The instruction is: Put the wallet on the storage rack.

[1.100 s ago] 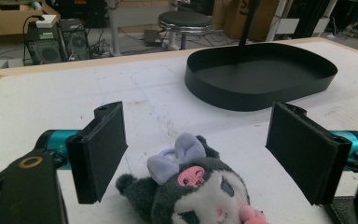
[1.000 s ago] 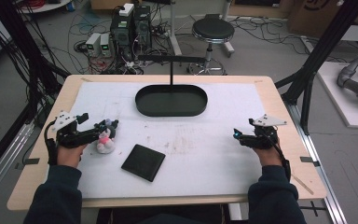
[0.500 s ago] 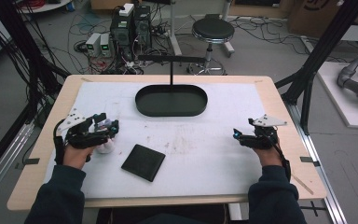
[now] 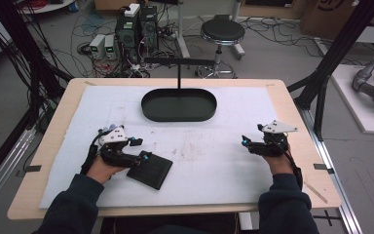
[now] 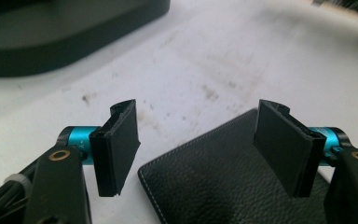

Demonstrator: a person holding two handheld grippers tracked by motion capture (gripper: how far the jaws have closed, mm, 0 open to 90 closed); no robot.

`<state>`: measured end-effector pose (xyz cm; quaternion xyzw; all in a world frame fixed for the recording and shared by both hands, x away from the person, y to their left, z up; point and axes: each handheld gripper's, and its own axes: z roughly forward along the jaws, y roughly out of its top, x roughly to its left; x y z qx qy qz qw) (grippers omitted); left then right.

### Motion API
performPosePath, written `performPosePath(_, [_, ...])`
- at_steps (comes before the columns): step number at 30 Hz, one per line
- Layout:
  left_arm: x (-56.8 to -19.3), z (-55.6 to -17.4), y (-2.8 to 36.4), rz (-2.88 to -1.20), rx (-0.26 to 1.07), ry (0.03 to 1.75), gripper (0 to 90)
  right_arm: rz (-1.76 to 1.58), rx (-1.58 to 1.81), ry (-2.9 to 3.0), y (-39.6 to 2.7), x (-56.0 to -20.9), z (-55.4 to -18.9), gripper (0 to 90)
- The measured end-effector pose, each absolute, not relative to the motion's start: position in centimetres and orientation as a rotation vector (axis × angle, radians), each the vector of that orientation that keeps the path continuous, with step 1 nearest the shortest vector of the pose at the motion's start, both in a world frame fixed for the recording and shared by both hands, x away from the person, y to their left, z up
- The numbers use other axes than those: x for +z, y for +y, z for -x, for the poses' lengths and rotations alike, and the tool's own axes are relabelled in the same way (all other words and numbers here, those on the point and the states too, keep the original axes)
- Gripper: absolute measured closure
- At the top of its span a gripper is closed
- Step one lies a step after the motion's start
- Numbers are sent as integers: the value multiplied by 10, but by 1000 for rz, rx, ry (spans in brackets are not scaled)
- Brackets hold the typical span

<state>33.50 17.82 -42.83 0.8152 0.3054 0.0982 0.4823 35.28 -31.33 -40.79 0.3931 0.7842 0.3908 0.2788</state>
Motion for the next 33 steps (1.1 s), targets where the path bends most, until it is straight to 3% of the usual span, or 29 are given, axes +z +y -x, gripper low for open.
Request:
performPosePath(6, [-438,-342,178,-2076,253,865,343,-1057,1050,2103,-314,-408,-353,242])
performPosePath(11, [-442,-346,180,-2088,170,903,370,-1058,1047,2111,-314,-408,-353,242])
performPosePath(12, [-443,-346,180,-2080,144,904,460,-1059,1046,2111,-313,-409,-353,242])
performPosePath(19, [-444,-343,183,-2034,150,938,576,-1059,1047,2111,-313,-409,-354,242])
performPosePath(23, [-444,-343,186,-2003,175,948,693,-1056,1042,2112,-313,-409,-354,242])
performPosePath(24, [-443,-342,186,-1997,182,946,773,-1054,1040,2114,-313,-409,-354,242])
performPosePath(33, [-434,-343,186,-1890,249,970,830,-1063,1050,2107,-313,-409,-354,242])
